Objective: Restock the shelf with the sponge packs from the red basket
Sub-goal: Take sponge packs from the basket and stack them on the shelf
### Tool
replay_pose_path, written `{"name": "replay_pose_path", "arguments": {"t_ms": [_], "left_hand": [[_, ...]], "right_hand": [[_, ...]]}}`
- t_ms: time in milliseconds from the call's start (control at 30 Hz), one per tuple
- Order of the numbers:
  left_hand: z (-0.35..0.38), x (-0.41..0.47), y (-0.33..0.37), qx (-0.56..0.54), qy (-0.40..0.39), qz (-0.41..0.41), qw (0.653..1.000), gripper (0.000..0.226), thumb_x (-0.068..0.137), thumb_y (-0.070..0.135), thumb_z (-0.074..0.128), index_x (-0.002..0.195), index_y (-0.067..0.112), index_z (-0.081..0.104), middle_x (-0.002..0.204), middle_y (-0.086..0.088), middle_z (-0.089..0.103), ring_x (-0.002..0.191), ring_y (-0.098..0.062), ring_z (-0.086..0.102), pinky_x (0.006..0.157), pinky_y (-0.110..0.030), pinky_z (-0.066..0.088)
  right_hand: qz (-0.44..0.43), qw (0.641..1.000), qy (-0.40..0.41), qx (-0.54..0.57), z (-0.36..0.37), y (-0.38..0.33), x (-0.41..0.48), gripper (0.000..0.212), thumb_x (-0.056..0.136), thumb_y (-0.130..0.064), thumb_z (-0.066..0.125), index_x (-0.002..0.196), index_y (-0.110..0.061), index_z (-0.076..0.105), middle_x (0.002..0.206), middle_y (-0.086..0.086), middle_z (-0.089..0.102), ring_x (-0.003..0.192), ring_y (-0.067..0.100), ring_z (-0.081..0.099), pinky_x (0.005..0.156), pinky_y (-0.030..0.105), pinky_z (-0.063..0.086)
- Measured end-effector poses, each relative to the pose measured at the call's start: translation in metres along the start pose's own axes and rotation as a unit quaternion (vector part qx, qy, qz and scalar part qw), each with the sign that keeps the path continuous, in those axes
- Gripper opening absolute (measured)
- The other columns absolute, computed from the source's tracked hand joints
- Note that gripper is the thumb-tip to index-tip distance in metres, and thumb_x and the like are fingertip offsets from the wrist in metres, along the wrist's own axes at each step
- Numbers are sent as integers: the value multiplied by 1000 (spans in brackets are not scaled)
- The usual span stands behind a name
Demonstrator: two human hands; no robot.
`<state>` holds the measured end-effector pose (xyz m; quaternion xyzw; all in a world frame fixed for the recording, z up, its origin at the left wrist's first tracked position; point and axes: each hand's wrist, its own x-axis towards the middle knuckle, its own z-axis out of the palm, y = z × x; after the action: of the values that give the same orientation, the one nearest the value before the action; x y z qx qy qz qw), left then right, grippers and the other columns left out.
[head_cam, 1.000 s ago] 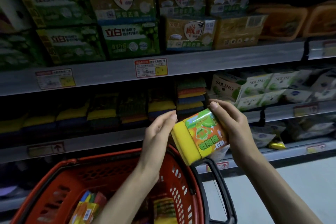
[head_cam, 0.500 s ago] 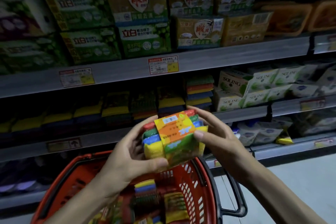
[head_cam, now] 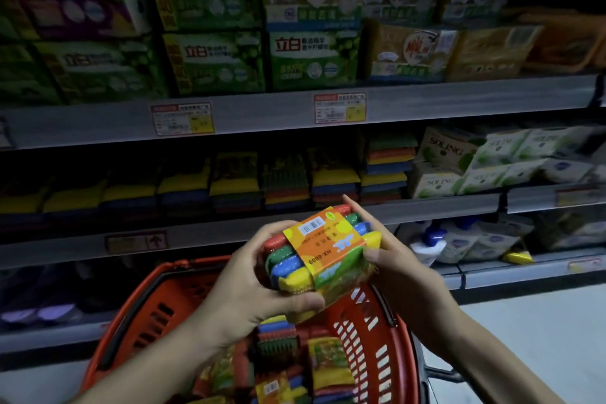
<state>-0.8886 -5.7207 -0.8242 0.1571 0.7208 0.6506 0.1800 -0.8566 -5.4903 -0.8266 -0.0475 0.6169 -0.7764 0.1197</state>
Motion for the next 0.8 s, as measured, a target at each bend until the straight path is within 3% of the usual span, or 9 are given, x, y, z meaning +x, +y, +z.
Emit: {"name": "replay_pose_path", "arguments": {"t_ms": [133, 200, 400, 500, 700, 800], "left_hand": [[-13, 10, 4, -51, 57, -22, 997, 79, 51, 42, 96, 124, 34, 66, 119, 2, 76, 108, -19, 74, 86, -35, 59], [-18, 14, 7, -88, 77, -36, 992, 77, 55, 49, 91, 126, 32, 65, 123, 0, 75, 111, -20, 73, 91, -40, 57], [-14, 15, 8, -158, 109, -70, 979, 61, 77, 41, 87, 130, 23, 64, 122, -6, 75, 115, -22, 71, 100, -42, 53], [-6, 10, 8, -169, 142, -50, 974, 60, 76, 36, 82, 131, 20, 62, 126, -7, 72, 114, -18, 71, 97, -41, 58], [26, -7, 6, -56, 122, -30, 990, 42, 82, 41, 70, 121, 28, 65, 106, 15, 76, 103, -4, 72, 91, -32, 60], [41, -7, 2, -52, 112, -9, 992, 38, 86, 38, 73, 123, 31, 65, 113, 7, 77, 107, -7, 72, 84, -22, 59]], "right_hand": [[-11, 999, 49, 13, -2, -5, -4, 69, 84, -19, 71, 147, -37, 50, 138, 4, 67, 123, 30, 67, 96, 44, 59], [-17, 997, 63, -34, -2, -6, -9, 65, 79, -24, 77, 140, -33, 56, 133, 4, 69, 119, 28, 69, 96, 44, 59], [14, 991, 136, 5, 3, 5, -2, 67, 71, -27, 86, 131, -16, 57, 121, 11, 74, 109, 34, 73, 95, 48, 58], [9, 981, 178, 77, 5, 9, 3, 63, 74, -24, 80, 131, -19, 54, 108, 9, 78, 101, 37, 75, 81, 42, 61], [-1, 961, 219, 167, 12, 15, 7, 64, 76, -22, 79, 132, -16, 49, 114, 20, 76, 106, 39, 74, 95, 51, 55], [-26, 947, 263, 184, 17, 20, 10, 56, 81, -18, 83, 126, -13, 50, 118, 21, 73, 105, 38, 74, 96, 52, 55]]}}
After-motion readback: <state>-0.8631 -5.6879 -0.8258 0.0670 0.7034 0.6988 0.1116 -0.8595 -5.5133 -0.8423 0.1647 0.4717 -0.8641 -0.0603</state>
